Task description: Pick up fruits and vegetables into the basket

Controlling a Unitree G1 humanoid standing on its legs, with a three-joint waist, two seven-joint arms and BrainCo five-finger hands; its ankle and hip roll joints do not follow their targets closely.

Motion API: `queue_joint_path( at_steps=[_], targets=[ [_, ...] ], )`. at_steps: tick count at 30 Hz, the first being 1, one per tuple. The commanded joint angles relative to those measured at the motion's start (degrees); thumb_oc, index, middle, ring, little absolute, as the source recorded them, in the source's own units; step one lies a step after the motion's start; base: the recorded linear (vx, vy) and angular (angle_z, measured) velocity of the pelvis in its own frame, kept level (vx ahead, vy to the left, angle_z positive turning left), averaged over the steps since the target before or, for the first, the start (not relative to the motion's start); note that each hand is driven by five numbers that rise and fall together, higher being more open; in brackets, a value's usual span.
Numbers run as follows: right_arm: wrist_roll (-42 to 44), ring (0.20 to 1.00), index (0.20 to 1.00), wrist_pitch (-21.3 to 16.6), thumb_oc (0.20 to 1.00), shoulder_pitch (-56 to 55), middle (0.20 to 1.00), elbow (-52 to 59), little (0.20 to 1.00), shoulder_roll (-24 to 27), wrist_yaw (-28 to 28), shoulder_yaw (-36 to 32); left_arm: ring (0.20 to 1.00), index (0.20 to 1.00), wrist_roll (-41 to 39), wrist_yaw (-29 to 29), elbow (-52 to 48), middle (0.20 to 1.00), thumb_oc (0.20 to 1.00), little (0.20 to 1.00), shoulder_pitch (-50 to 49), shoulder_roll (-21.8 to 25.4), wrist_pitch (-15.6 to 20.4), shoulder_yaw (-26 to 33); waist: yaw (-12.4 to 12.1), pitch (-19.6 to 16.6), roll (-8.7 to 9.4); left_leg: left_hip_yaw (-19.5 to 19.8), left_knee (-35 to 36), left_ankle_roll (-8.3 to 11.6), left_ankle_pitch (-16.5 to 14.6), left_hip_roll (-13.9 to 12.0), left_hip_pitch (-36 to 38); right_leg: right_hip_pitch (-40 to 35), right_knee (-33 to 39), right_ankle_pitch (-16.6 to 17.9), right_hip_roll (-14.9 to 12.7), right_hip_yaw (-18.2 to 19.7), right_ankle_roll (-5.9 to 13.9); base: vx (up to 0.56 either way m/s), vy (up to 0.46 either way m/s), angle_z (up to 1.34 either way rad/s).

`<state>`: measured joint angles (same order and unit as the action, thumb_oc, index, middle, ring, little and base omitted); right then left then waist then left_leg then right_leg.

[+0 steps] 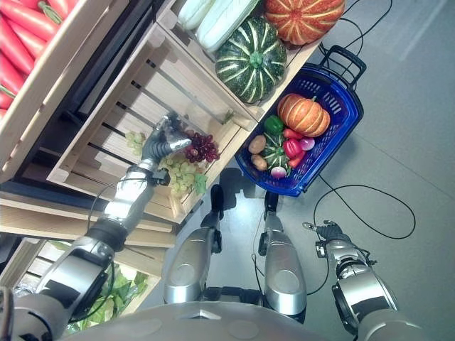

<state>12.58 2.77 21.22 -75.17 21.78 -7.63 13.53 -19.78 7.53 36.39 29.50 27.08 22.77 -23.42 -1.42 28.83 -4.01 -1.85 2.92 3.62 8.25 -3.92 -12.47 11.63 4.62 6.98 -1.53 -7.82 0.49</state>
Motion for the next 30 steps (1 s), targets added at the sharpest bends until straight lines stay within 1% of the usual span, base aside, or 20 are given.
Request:
queue_joint_path(
  at_steps=[1,2,4,6,7,9,10,13,14,19,22,26,28,30],
  targets=[
    [2.65,1.000,1.000,0.31,1.000,-0.38,1.000,0.46,1.000,1.40,-1.01,2.51,1.000,1.000,14.62,9.66,-2.83,1.000,1.000,1.000,4.57,3.72,2.91,-1.73,0.33,0.34,2.04,1.04,-10.96,-0.69,-7.23,2.57,-7.19,7.34,-13.34,-6.24,-3.14,-0.47,3.48,-0.03,-0.004,0.05],
    [2.72,1.000,1.000,0.29,1.000,-0.24,1.000,0.48,1.000,1.47,-0.96,2.58,1.000,1.000,15.71,10.69,-2.83,1.000,1.000,1.000,5.40,4.28,2.42,-1.96,0.41,0.53,2.07,0.94,-11.33,-0.72,-7.32,2.57,-7.54,7.73,-13.75,-6.37,-3.14,-0.44,3.44,-0.04,-0.001,0.02],
    [3.41,1.000,1.000,0.18,1.000,0.72,1.000,0.42,1.000,1.46,-1.23,3.21,1.000,1.000,26.20,16.93,-2.06,1.000,1.000,1.000,9.56,7.24,-0.46,-4.09,0.78,0.96,2.38,0.51,-13.18,-0.81,-7.70,2.69,-9.67,10.13,-15.40,-6.53,-3.34,-0.57,3.46,-0.05,0.001,-0.04],
    [4.07,1.000,1.000,0.08,1.000,1.37,1.000,0.38,1.000,1.46,-1.51,3.55,1.000,1.000,31.03,19.26,-1.20,1.000,1.000,1.000,12.26,8.98,-2.46,-5.63,1.03,0.96,2.58,0.31,-14.58,-0.83,-8.00,2.78,-11.34,11.77,-16.42,-6.61,-3.45,-0.49,3.48,-0.04,0.011,-0.03],
    [4.11,1.000,1.000,0.07,1.000,1.44,1.000,0.42,1.000,1.48,-1.50,3.59,1.000,1.000,32.05,19.66,-0.97,1.000,1.000,1.000,12.66,9.24,-2.75,-5.86,1.08,0.96,2.62,0.23,-14.81,-0.85,-8.06,2.77,-11.62,12.06,-16.67,-6.66,-3.44,-0.49,3.46,-0.04,0.027,-0.01],
    [3.69,1.000,1.000,0.54,1.000,2.57,1.000,0.53,1.000,2.11,-1.04,3.86,1.000,1.000,38.45,21.69,0.98,1.000,1.000,1.000,15.90,11.16,-4.95,-8.21,1.68,0.96,2.72,-0.20,-16.00,-0.87,-8.29,2.73,-13.26,14.02,-18.03,-6.84,-3.36,-0.14,3.42,-0.05,0.045,-0.02],
    [3.56,1.000,1.000,0.69,1.000,2.82,1.000,0.52,1.000,2.20,-0.97,3.89,1.000,1.000,39.09,21.84,1.41,1.000,1.000,1.000,16.55,11.52,-5.15,-8.66,1.79,0.96,2.72,-0.31,-16.15,-0.86,-8.30,2.69,-13.49,14.36,-18.24,-6.85,-3.37,-0.06,3.44,-0.05,0.044,-0.01],
    [3.47,1.000,1.000,1.18,1.000,3.92,1.000,0.50,1.000,2.79,-0.74,4.48,1.000,1.000,44.59,22.46,4.30,1.000,1.000,1.000,20.28,13.19,-6.46,-11.94,2.53,0.96,2.72,-0.89,-17.34,-0.83,-8.47,2.54,-14.87,16.09,-19.74,-7.16,-3.31,0.31,3.39,-0.04,0.048,0.00],
    [3.17,1.000,1.000,1.52,1.000,4.92,1.000,0.53,1.000,3.32,-0.40,4.80,1.000,1.000,49.60,22.50,6.59,1.000,1.000,1.000,22.88,14.26,-7.04,-14.69,3.13,0.96,2.69,-1.08,-18.43,-0.77,-8.62,2.45,-16.03,17.49,-20.97,-7.37,-3.33,0.58,3.35,-0.05,0.066,-0.04],
    [2.75,1.000,1.000,2.47,1.000,7.37,1.000,0.56,1.000,4.08,-0.10,5.42,1.000,1.000,55.74,21.70,10.23,1.000,1.000,1.000,27.80,15.42,-8.98,-20.81,4.23,0.96,2.82,-1.81,-20.10,-0.68,-8.83,2.08,-18.10,20.26,-23.06,-7.59,-3.29,1.38,3.35,-0.04,0.049,0.00],
    [2.42,1.000,1.000,2.62,1.000,8.41,1.000,0.25,1.000,4.21,-0.04,5.56,1.000,1.000,57.65,20.44,12.42,1.000,1.000,1.000,29.51,15.47,-9.16,-23.18,4.70,0.96,2.88,-2.15,-20.40,-0.63,-8.90,1.94,-18.64,21.07,-23.42,-7.57,-3.22,1.73,3.43,-0.03,0.031,-0.04],
    [1.98,1.000,1.000,3.09,1.000,9.25,1.000,0.33,1.000,4.33,-0.04,5.71,1.000,1.000,59.54,18.33,14.12,1.000,1.000,1.000,30.15,14.95,-9.16,-24.60,5.08,0.96,3.01,-2.32,-20.57,-0.49,-8.78,1.91,-19.19,21.78,-23.56,-7.38,-2.97,2.12,3.51,-0.01,0.013,-0.02],
    [1.89,1.000,1.000,3.49,1.000,9.98,1.000,0.44,1.000,4.14,-0.31,6.07,1.000,1.000,60.91,16.92,15.94,1.000,1.000,1.000,30.36,13.76,-9.26,-25.67,5.40,0.96,3.20,-2.44,-20.39,-0.34,-8.54,1.78,-19.52,22.17,-23.37,-7.19,-2.76,2.31,3.55,-0.01,0.016,-0.02],
    [1.79,1.000,1.000,3.55,1.000,10.29,1.000,0.48,1.000,4.20,-0.21,6.12,1.000,1.000,60.47,16.42,16.60,1.000,1.000,1.000,30.44,13.42,-9.18,-25.93,5.53,0.96,3.30,-2.44,-20.38,-0.27,-8.44,1.69,-19.72,22.37,-23.30,-7.10,-2.62,2.40,3.55,-0.01,0.009,-0.02]
  ],
)
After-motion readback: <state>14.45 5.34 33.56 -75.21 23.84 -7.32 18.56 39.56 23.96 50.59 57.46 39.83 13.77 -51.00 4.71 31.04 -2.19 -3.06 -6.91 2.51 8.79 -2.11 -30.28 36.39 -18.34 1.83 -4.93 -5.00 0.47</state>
